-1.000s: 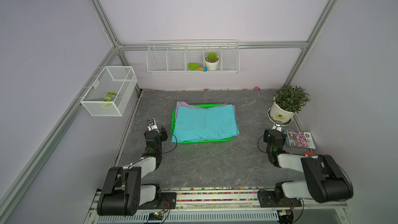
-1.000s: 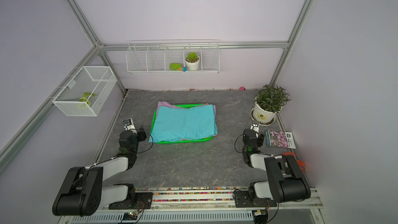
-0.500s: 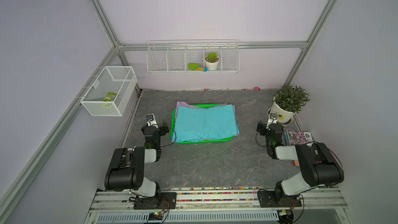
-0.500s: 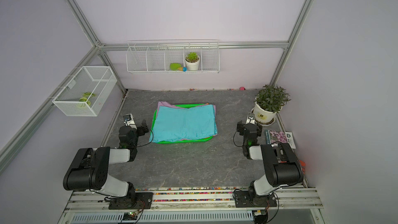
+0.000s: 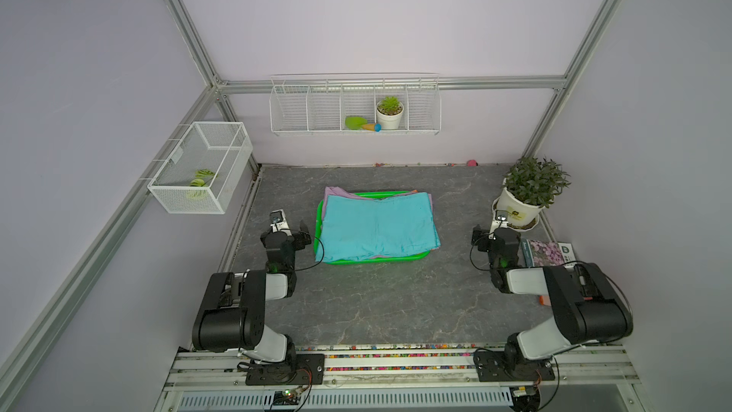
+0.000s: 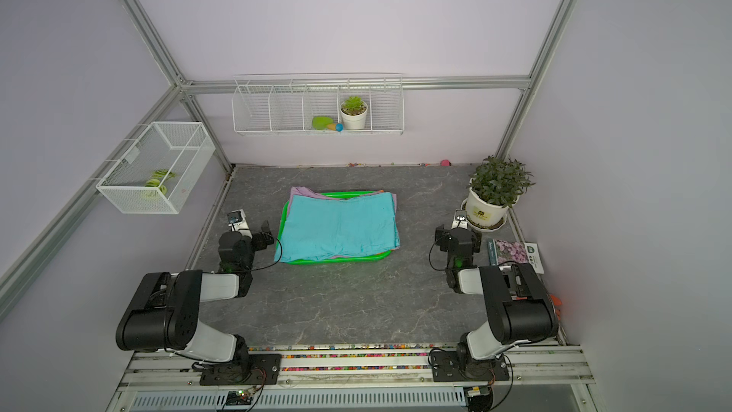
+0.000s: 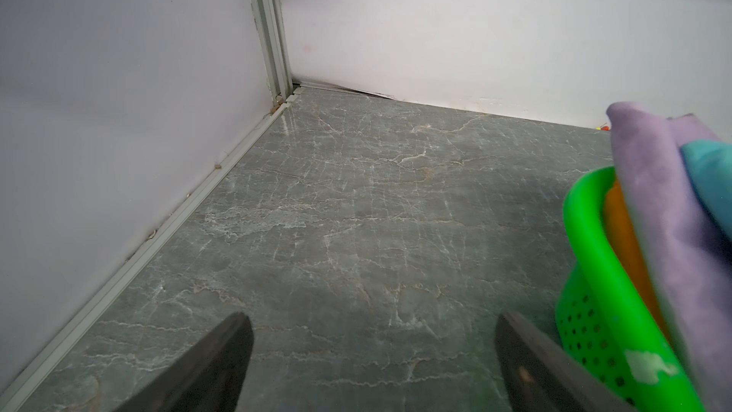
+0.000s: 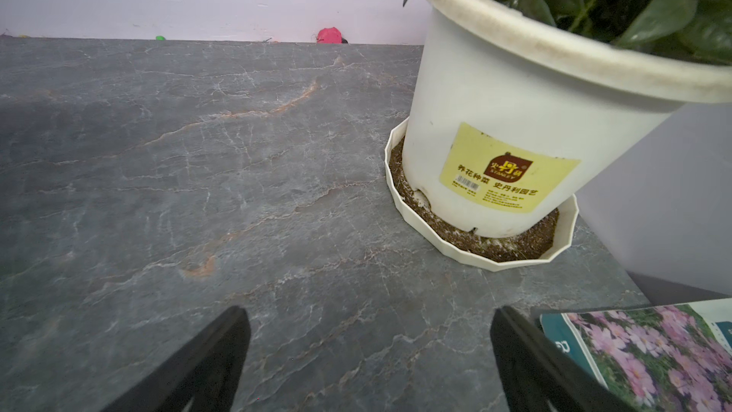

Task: Put the folded long pants in the basket
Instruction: Reset both arms

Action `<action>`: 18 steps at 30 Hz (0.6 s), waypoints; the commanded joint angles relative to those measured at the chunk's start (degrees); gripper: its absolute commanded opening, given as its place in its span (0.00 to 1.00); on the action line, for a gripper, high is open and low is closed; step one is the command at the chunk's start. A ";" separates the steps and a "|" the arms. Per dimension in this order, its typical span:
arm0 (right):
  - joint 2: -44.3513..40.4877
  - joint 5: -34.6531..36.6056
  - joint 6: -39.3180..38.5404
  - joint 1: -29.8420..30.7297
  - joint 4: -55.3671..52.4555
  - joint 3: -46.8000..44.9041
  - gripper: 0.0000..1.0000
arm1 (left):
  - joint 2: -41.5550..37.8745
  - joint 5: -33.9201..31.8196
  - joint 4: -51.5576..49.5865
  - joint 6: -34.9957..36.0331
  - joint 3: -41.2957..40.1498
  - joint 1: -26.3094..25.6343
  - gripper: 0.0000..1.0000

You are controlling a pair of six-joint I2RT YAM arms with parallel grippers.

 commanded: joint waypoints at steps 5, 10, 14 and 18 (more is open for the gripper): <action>-1.28 0.29 0.23 0.16 -0.15 0.40 0.99 | -0.58 0.78 -0.59 -0.33 0.90 0.07 1.00; -1.31 0.25 0.30 0.11 -0.15 0.34 0.99 | -0.54 0.83 -0.70 -0.32 0.97 0.09 1.00; -1.26 0.29 0.29 0.19 -0.15 0.33 0.99 | -0.51 0.94 -1.09 -0.30 1.18 0.09 0.99; -1.32 0.27 0.31 0.14 -0.16 0.33 0.99 | -0.58 0.94 -0.55 -0.32 0.83 0.09 0.99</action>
